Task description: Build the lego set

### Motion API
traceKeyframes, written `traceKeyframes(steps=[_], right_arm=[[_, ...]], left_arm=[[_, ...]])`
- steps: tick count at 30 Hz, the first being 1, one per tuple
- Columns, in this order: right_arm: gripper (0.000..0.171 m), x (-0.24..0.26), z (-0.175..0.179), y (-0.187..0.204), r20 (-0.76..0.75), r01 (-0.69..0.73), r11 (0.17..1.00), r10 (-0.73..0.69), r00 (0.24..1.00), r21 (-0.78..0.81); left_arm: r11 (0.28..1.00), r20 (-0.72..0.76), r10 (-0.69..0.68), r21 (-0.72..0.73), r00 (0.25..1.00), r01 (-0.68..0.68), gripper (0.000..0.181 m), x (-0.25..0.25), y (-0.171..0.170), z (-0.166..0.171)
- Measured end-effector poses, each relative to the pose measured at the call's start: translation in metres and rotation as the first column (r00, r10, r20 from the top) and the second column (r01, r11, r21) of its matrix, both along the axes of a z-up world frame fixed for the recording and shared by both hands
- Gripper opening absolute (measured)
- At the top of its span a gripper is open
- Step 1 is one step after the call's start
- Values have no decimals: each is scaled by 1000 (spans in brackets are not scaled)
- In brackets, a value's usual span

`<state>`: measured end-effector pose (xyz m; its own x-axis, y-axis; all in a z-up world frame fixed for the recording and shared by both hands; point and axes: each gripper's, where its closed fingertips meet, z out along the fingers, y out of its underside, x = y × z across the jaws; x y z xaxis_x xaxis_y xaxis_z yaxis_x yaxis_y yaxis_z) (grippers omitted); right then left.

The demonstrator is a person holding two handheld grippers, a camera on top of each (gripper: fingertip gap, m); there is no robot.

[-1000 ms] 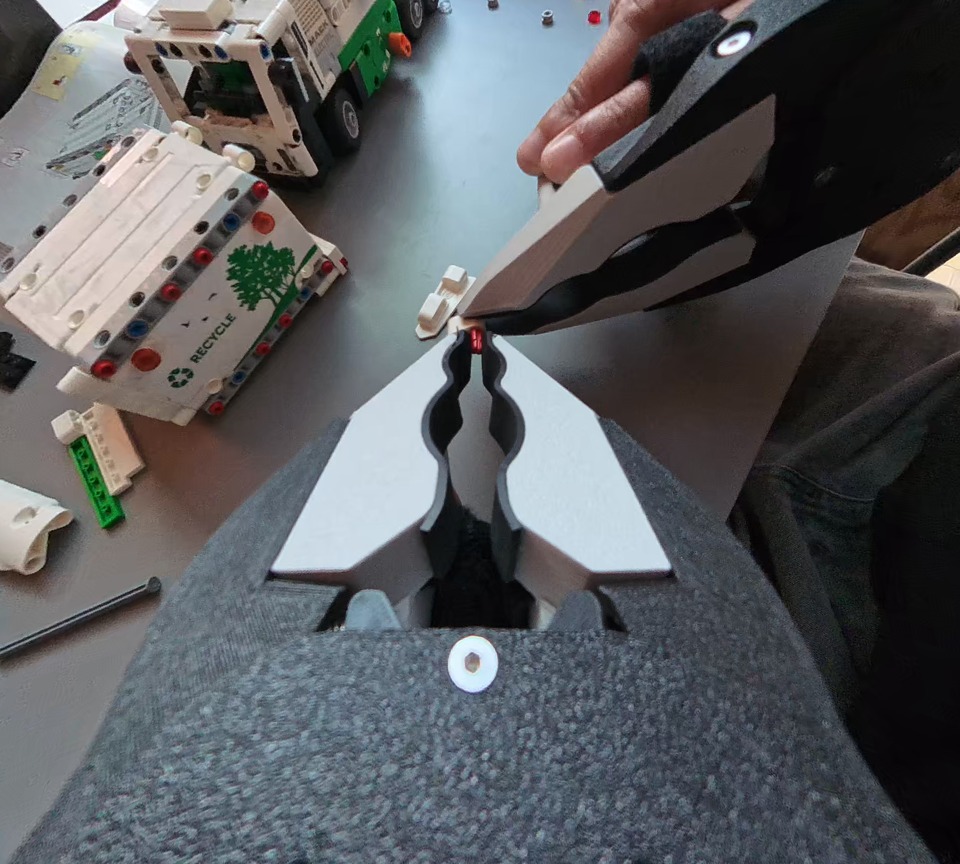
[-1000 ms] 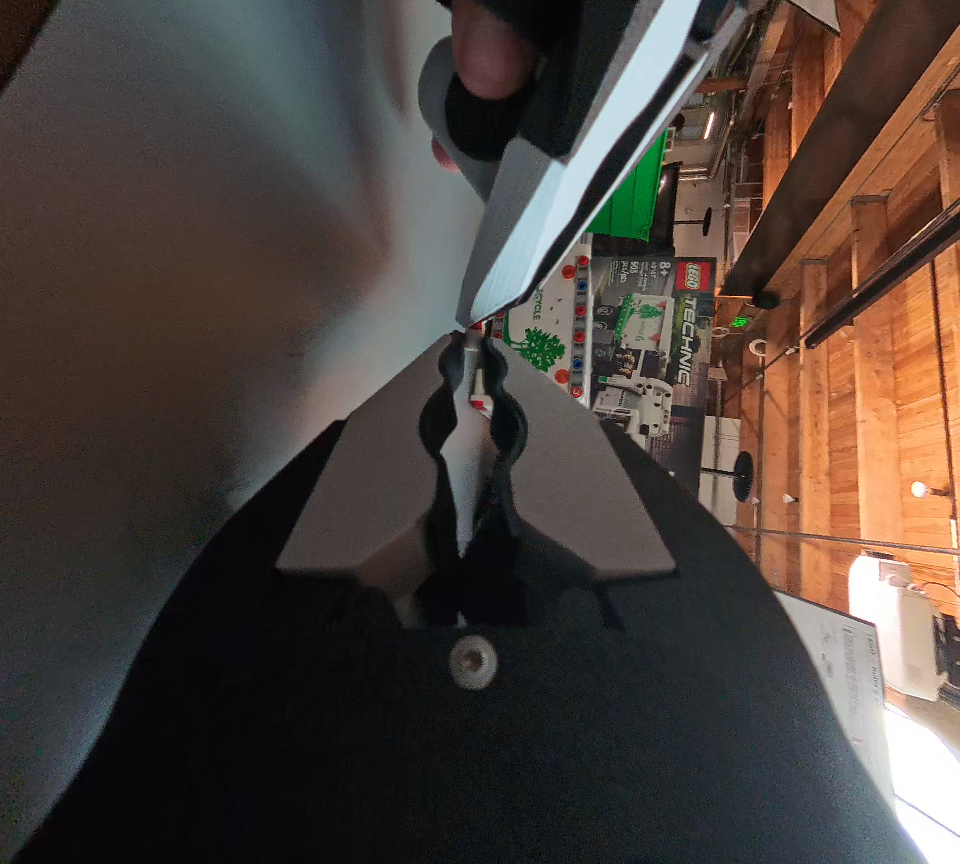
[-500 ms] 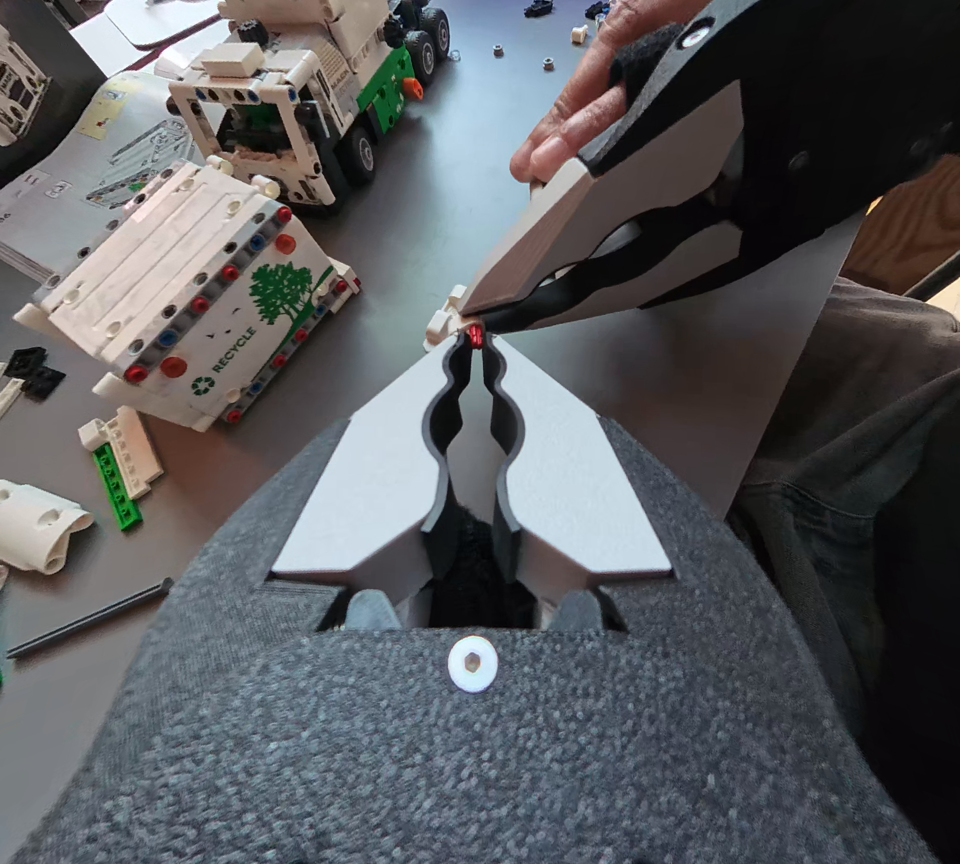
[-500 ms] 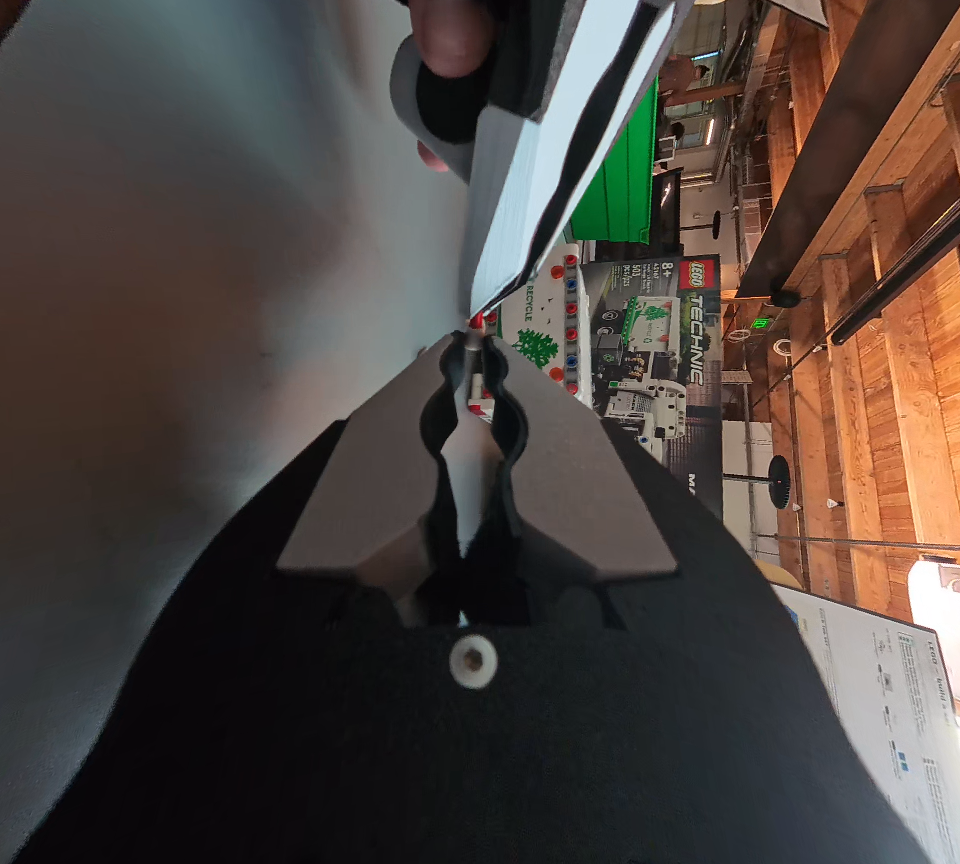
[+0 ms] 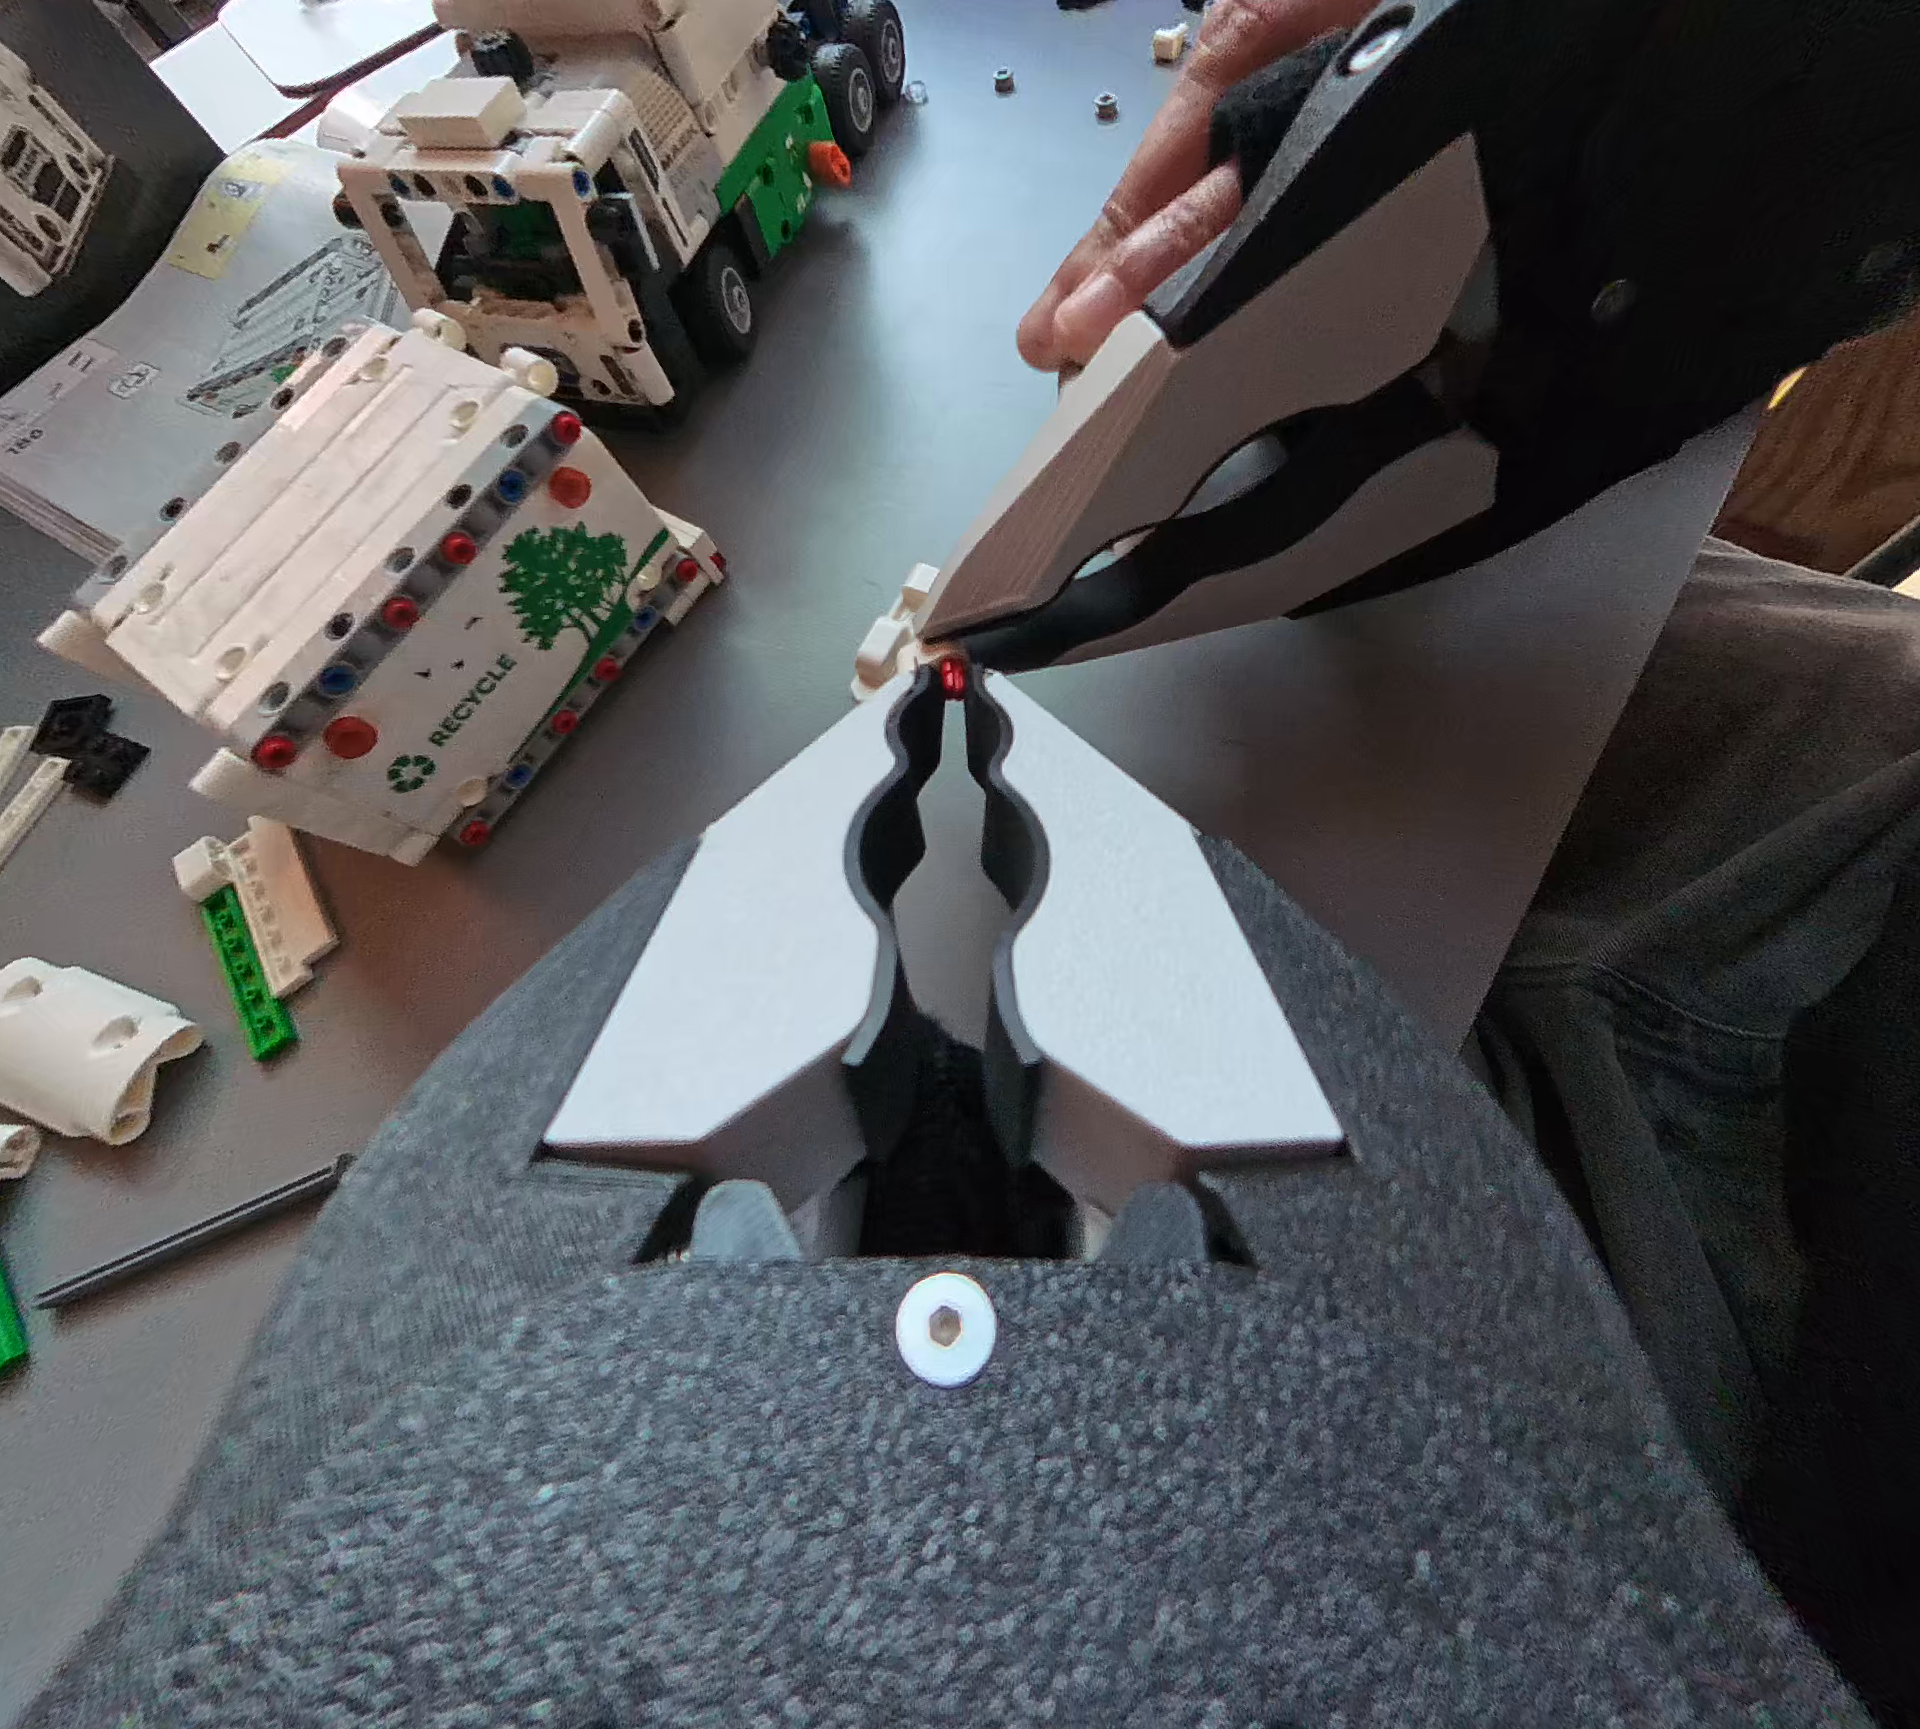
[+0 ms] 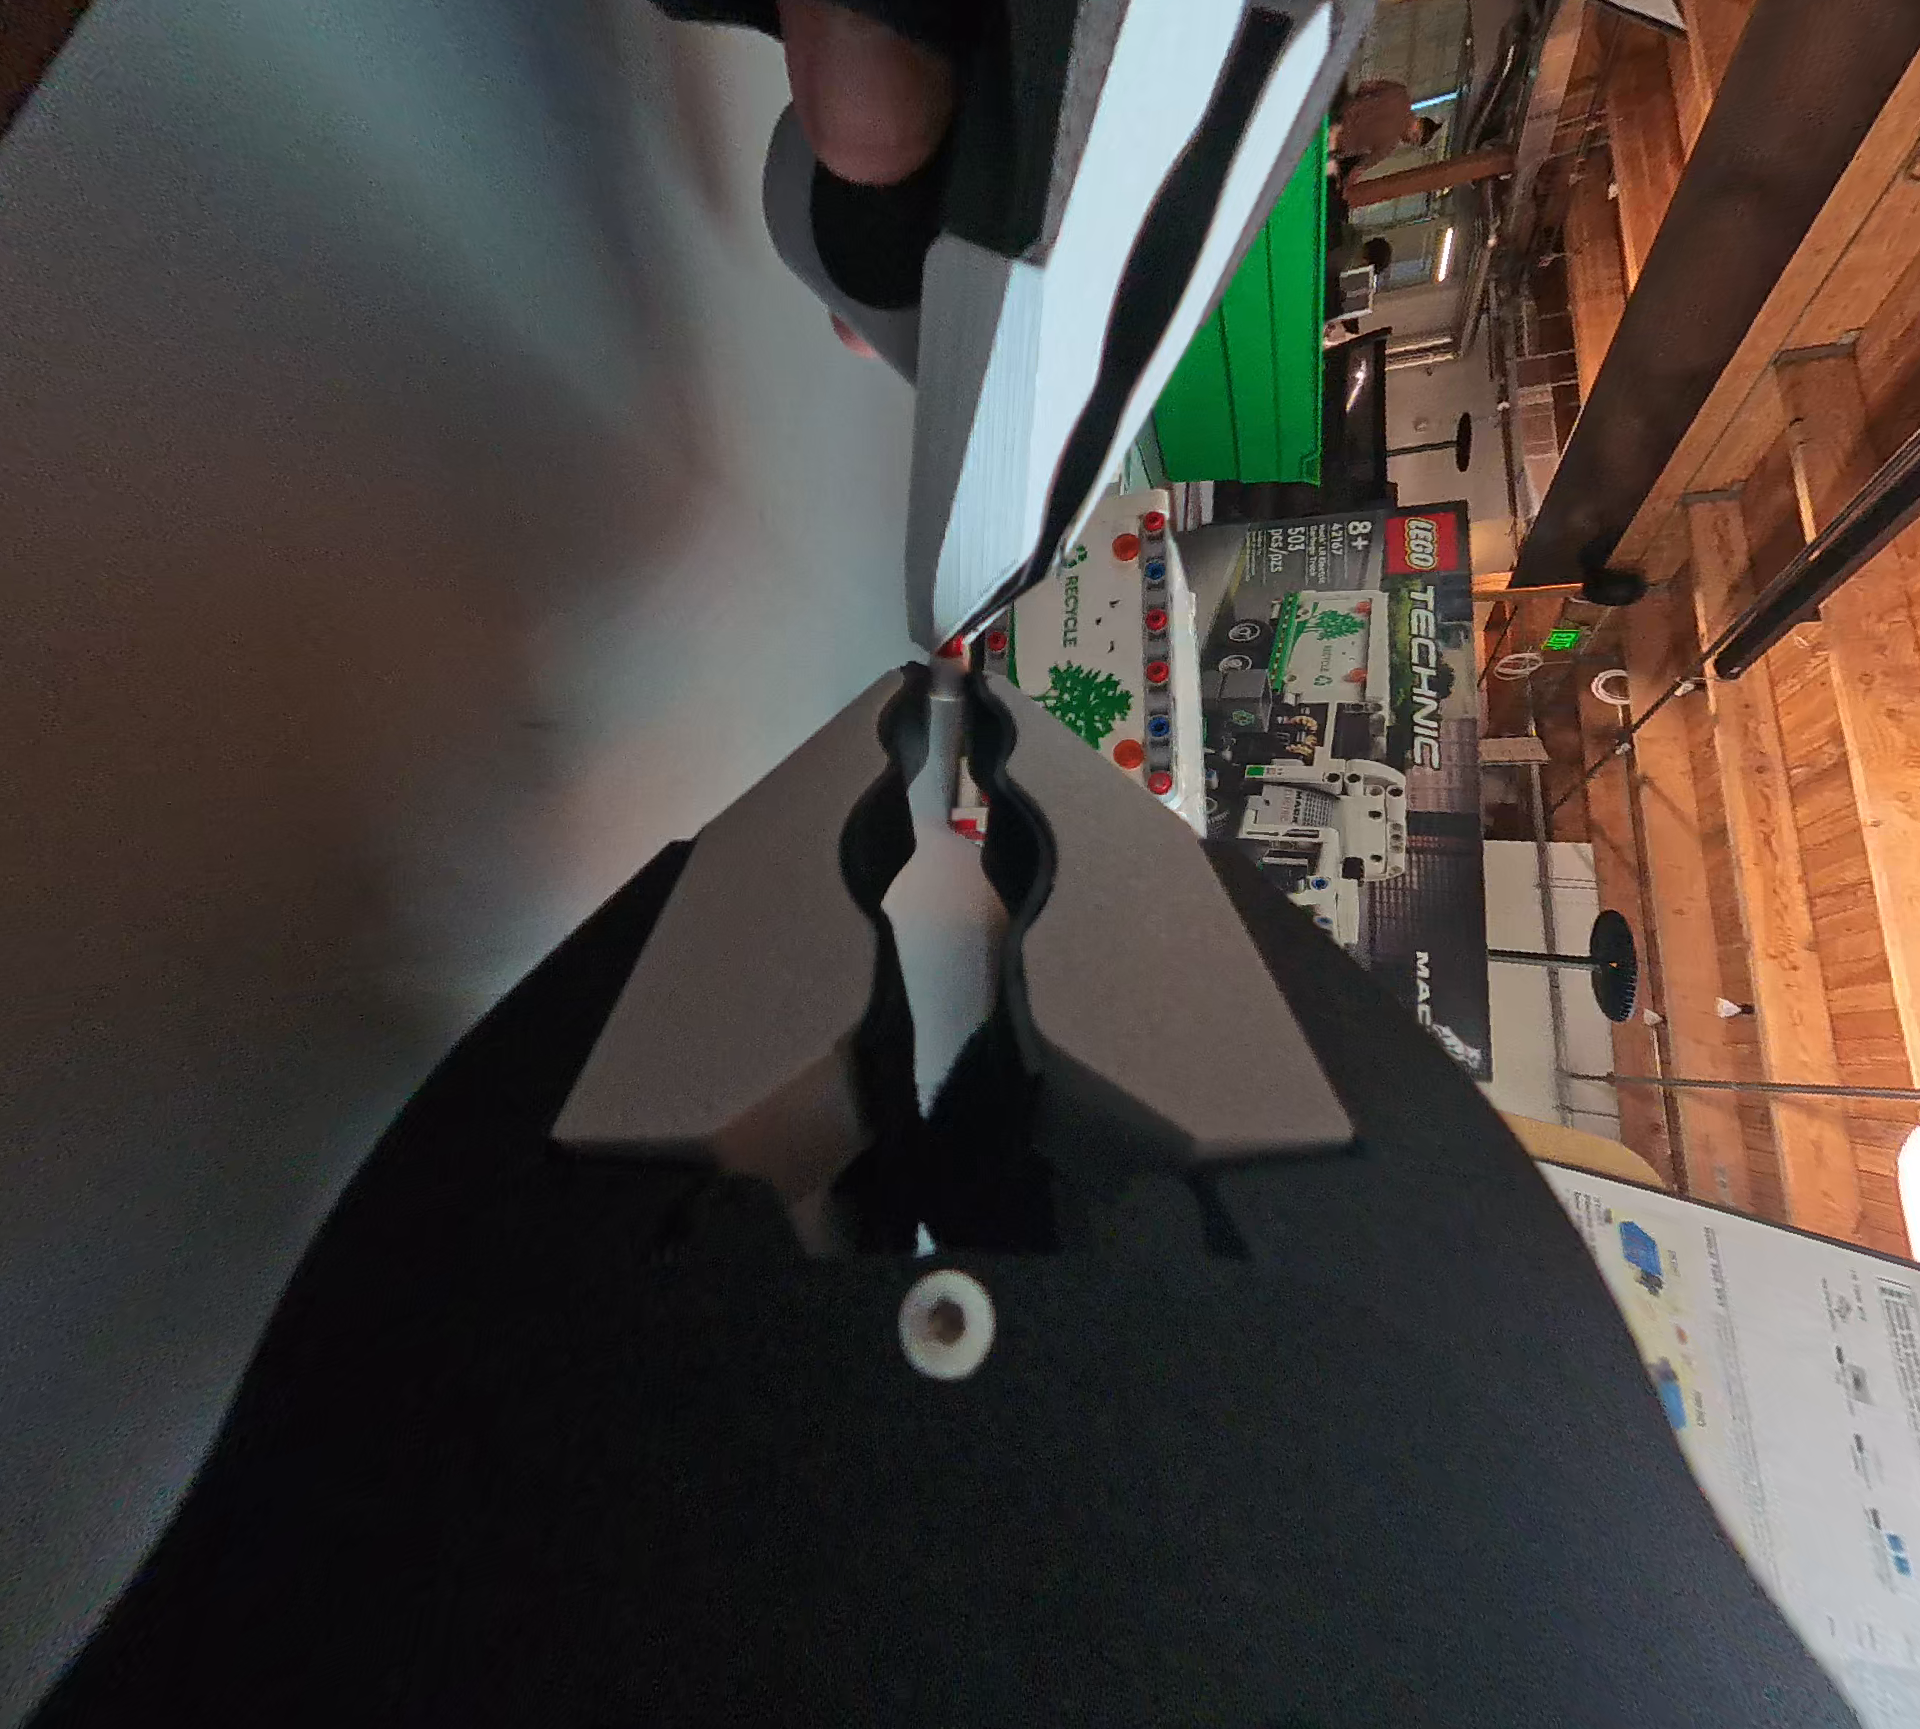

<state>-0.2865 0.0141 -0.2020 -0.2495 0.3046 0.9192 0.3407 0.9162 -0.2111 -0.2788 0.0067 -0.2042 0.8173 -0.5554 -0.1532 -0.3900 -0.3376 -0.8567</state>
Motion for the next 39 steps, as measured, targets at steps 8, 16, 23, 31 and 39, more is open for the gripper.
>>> traceKeyframes(steps=[8,16,23,31,39], right_arm=[[5,10,43,-11,-194,-200,903,134,972,-380],[4,22,74,-43,-337,-396,875,298,893,-277],[5,25,76,-49,-335,-411,879,322,886,-243],[6,29,80,-51,-336,-410,885,327,883,-218],[5,27,82,-46,-337,-389,888,298,893,-245]], left_arm=[[995,515,-88,0,853,103,43,2,-11,48],[912,821,-248,18,515,410,35,37,-35,76],[898,831,-272,38,486,438,16,41,-42,79],[889,854,-273,47,443,456,12,44,-44,82],[905,851,-264,55,455,421,12,42,-39,83]])
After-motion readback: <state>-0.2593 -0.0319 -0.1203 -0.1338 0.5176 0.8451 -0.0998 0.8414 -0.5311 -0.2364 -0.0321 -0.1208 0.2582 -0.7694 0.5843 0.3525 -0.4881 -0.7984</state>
